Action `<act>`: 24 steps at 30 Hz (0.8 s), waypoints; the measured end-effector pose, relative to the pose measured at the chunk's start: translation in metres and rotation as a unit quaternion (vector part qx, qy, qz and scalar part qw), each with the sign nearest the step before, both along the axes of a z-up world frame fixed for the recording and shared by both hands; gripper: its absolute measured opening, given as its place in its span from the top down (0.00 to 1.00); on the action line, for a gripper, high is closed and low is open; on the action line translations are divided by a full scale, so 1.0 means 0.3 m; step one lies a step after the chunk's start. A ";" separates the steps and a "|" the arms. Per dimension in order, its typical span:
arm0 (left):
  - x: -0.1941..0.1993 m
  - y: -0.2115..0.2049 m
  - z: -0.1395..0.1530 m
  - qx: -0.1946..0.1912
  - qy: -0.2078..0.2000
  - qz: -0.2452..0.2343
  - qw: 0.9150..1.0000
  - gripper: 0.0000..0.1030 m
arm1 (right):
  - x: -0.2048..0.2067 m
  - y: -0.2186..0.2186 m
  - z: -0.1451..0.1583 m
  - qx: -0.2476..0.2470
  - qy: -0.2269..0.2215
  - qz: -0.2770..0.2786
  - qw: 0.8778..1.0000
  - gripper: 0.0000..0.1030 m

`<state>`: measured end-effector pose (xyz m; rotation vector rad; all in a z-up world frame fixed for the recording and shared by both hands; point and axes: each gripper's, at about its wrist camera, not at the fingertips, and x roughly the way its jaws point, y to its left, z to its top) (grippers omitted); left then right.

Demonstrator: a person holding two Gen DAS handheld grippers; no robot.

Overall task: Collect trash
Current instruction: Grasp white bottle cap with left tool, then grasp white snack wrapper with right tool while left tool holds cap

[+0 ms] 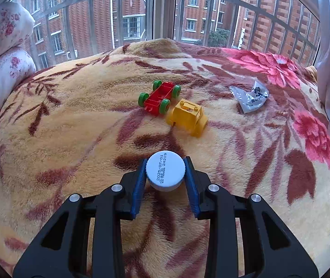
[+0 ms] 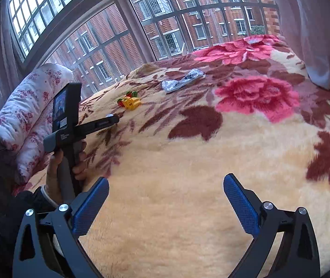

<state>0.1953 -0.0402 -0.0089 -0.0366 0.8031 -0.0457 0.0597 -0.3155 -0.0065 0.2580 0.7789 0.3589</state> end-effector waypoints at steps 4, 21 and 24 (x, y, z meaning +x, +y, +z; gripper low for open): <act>-0.010 -0.008 0.007 0.011 -0.008 0.001 1.000 0.69 | 0.161 0.046 0.047 -0.030 -0.009 -0.009 0.999 0.05; 0.005 -0.015 -0.006 0.014 0.005 0.003 1.000 0.69 | 0.852 0.184 0.000 0.007 0.092 -0.091 0.992 0.05; 0.005 -0.013 -0.005 0.012 0.004 0.002 1.000 0.69 | 0.921 0.177 -0.046 0.027 0.120 -0.116 0.986 0.05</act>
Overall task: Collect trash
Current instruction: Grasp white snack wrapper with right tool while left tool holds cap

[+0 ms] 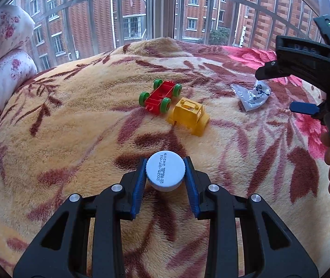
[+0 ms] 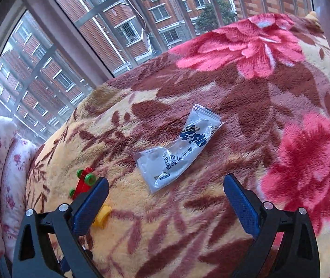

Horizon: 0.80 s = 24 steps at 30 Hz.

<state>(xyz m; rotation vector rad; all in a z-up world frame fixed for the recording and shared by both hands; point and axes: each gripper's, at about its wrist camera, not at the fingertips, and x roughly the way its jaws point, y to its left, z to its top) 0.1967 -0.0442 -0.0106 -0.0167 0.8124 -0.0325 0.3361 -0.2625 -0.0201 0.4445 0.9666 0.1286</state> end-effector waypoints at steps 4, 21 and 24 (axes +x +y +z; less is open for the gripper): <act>0.002 0.001 0.000 0.000 -0.001 -0.001 1.000 0.69 | 0.101 0.000 -0.063 0.010 0.036 -0.036 0.999 0.05; 0.010 0.014 -0.001 -0.018 -0.003 -0.007 1.000 0.69 | 0.198 0.010 -0.112 -0.062 0.022 -0.101 0.993 0.69; 0.012 0.019 -0.001 -0.023 -0.004 -0.007 1.000 0.69 | 0.147 -0.026 -0.107 -0.049 0.016 -0.085 0.995 0.78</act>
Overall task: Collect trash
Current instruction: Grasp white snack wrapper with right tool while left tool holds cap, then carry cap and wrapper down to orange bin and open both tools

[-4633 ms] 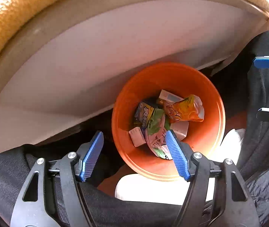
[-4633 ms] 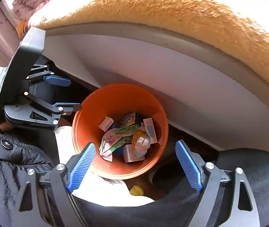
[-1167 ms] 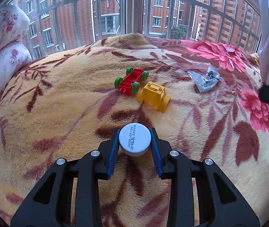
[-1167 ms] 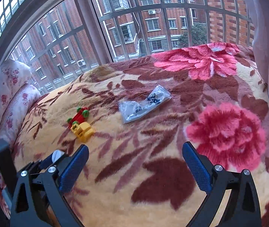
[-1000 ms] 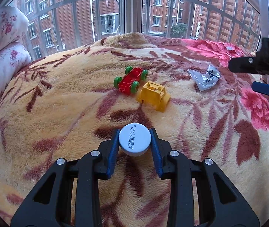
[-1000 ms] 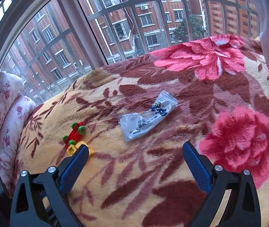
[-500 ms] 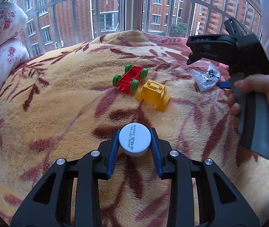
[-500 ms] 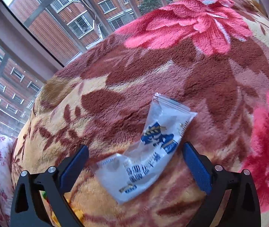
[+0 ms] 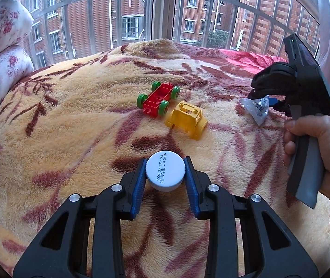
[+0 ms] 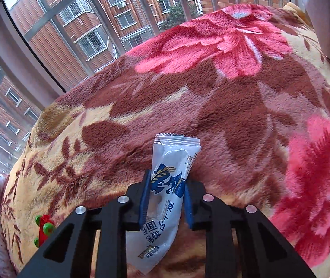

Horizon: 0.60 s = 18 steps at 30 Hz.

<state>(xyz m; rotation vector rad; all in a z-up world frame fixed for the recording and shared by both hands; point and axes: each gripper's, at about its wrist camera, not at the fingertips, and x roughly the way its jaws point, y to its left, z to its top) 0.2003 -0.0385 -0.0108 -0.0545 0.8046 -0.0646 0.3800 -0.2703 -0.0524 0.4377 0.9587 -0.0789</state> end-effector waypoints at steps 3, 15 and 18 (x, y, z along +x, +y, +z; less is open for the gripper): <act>0.003 0.006 -0.002 -0.006 0.001 0.002 1.000 0.69 | -0.062 -0.018 0.007 0.006 -0.004 0.017 1.000 0.81; -0.006 -0.012 -0.008 0.005 0.011 -0.005 1.000 0.69 | -0.428 0.029 0.026 0.046 -0.005 0.142 0.989 0.81; -0.024 -0.022 0.002 0.017 0.013 -0.010 1.000 0.69 | -0.515 0.055 0.061 0.024 -0.018 0.166 0.986 0.81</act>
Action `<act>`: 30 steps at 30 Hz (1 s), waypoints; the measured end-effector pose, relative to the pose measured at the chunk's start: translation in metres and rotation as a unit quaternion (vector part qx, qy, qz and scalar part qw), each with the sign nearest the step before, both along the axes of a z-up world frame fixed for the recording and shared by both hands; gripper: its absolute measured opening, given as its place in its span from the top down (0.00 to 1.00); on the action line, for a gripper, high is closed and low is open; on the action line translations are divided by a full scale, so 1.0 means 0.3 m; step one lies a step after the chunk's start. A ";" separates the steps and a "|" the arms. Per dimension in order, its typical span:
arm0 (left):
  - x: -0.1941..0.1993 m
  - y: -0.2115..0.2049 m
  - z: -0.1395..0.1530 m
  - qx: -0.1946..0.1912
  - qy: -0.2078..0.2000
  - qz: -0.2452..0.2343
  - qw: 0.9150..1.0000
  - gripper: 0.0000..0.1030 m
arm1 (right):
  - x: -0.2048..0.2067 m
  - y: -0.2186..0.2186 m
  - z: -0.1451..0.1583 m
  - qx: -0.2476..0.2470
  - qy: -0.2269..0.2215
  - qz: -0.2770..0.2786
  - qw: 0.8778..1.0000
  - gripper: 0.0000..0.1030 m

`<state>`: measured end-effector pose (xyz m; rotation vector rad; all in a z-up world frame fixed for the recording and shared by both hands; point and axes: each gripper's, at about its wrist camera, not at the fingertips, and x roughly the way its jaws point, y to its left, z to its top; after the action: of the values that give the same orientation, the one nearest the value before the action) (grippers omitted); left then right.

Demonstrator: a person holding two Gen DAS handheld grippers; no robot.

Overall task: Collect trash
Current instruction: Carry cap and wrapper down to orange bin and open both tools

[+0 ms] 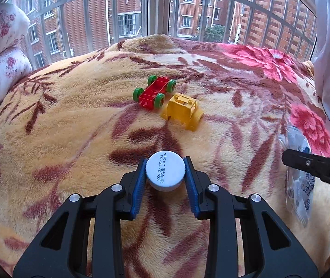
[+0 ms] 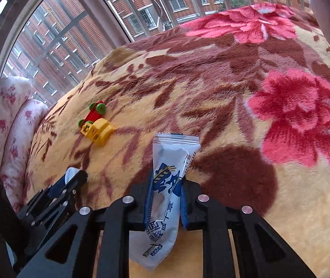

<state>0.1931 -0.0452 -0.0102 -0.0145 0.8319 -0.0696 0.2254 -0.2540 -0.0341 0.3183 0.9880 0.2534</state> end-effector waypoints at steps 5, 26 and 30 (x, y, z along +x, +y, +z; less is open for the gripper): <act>-0.090 0.026 0.061 -0.009 -0.011 0.002 1.000 0.69 | -0.137 0.026 0.075 -0.041 -0.048 0.038 0.997 0.81; -0.730 0.028 0.147 0.020 -0.033 -0.028 0.999 0.69 | -0.824 0.091 0.130 0.006 -0.109 0.164 0.980 0.80; -0.814 0.019 0.121 0.024 -0.029 -0.033 0.999 0.69 | -0.918 0.094 0.127 -0.006 -0.122 0.174 0.977 0.79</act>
<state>-0.0512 -0.0394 0.0261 0.0598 0.7755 -0.1116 -0.0501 -0.2258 0.0041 0.0970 0.7972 0.5900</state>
